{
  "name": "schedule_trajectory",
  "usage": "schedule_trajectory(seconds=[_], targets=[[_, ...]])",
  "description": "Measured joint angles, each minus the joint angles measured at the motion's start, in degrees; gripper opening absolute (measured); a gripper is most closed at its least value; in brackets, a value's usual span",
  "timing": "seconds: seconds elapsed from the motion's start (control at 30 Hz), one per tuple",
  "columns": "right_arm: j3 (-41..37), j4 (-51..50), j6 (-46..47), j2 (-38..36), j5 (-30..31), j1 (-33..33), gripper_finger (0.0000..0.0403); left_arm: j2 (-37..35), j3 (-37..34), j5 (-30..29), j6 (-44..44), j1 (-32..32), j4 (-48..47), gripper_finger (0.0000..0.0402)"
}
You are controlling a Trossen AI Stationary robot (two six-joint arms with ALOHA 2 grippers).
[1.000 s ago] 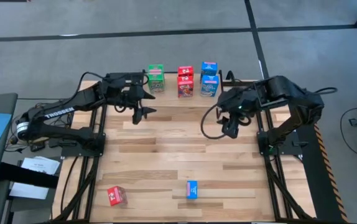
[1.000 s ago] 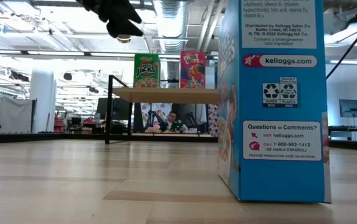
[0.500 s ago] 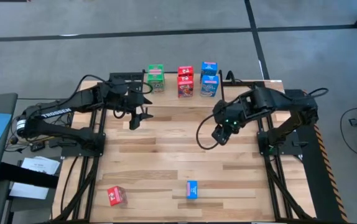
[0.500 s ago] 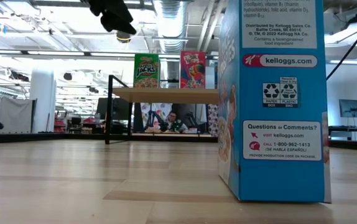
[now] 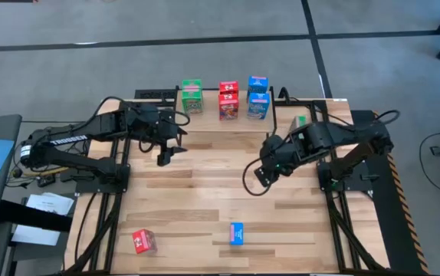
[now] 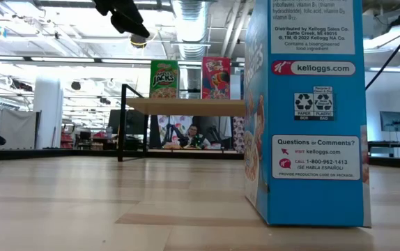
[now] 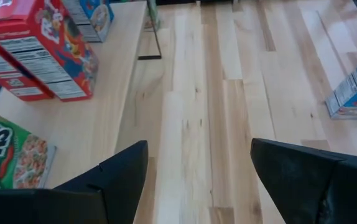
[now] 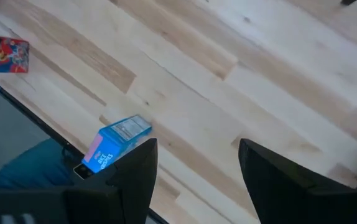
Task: Stack cereal on shelf
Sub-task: Put the blue cereal box on the shelf aligned with the other blue cereal box
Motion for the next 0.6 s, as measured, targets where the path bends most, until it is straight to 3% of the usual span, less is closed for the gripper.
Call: schedule_trajectory(seconds=[0.27, 0.6], targets=[[-5.2, 8.4, 9.8, 0.0, 0.0, 3.8, 0.025, 0.0, 0.0, 0.0, 0.6, -0.4, -1.3, 0.0275], [-11.3, 21.9, 29.8, 0.0, 0.0, 8.2, 0.025, 0.0, 0.0, 0.0, 1.8, -0.4, -3.4, 0.0275]])
